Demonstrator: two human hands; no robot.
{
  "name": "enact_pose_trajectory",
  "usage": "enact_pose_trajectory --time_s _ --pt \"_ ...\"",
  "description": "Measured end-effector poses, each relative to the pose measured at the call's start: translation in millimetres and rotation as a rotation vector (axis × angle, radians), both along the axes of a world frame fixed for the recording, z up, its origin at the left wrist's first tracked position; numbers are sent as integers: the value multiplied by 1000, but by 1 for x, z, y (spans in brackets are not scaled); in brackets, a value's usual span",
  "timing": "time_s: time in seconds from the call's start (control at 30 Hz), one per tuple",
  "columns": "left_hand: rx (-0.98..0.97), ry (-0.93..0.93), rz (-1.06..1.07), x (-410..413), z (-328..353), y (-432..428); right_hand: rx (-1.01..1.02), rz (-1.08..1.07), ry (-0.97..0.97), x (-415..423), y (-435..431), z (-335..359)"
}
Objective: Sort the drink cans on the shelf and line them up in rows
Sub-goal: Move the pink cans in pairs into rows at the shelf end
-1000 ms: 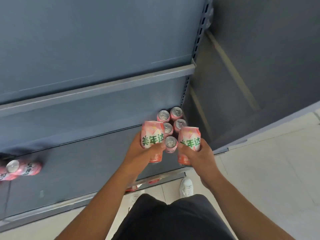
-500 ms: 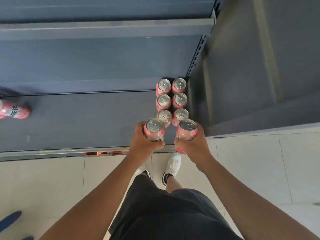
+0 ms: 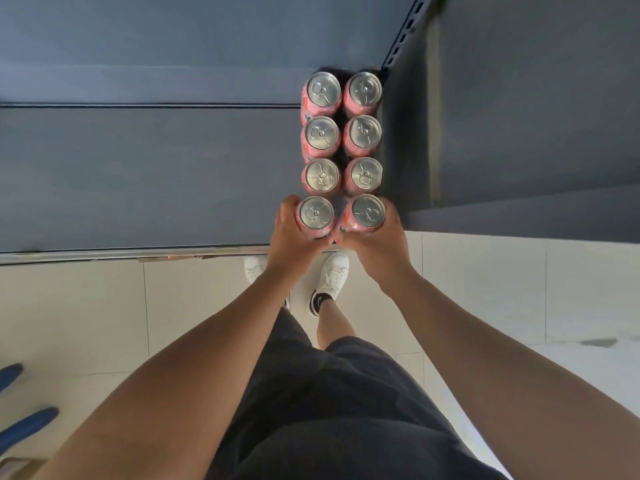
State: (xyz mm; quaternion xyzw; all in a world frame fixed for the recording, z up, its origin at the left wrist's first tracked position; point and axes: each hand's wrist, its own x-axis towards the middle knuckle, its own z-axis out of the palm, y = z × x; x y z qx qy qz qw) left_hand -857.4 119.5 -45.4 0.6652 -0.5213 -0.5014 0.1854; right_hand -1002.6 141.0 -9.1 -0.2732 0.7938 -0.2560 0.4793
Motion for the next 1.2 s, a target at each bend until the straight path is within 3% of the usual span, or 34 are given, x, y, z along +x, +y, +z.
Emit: enact_pose_trajectory --time_s 0.3,0.63,1.2 --pt "-63 9 12 -3 -17 4 -87 -47 132 14 -1 -24" --pt "-53 83 27 -6 -20 4 -123 -142 31 12 4 -32" --pt "-36 127 38 -10 -15 7 -79 -54 118 12 9 -18"
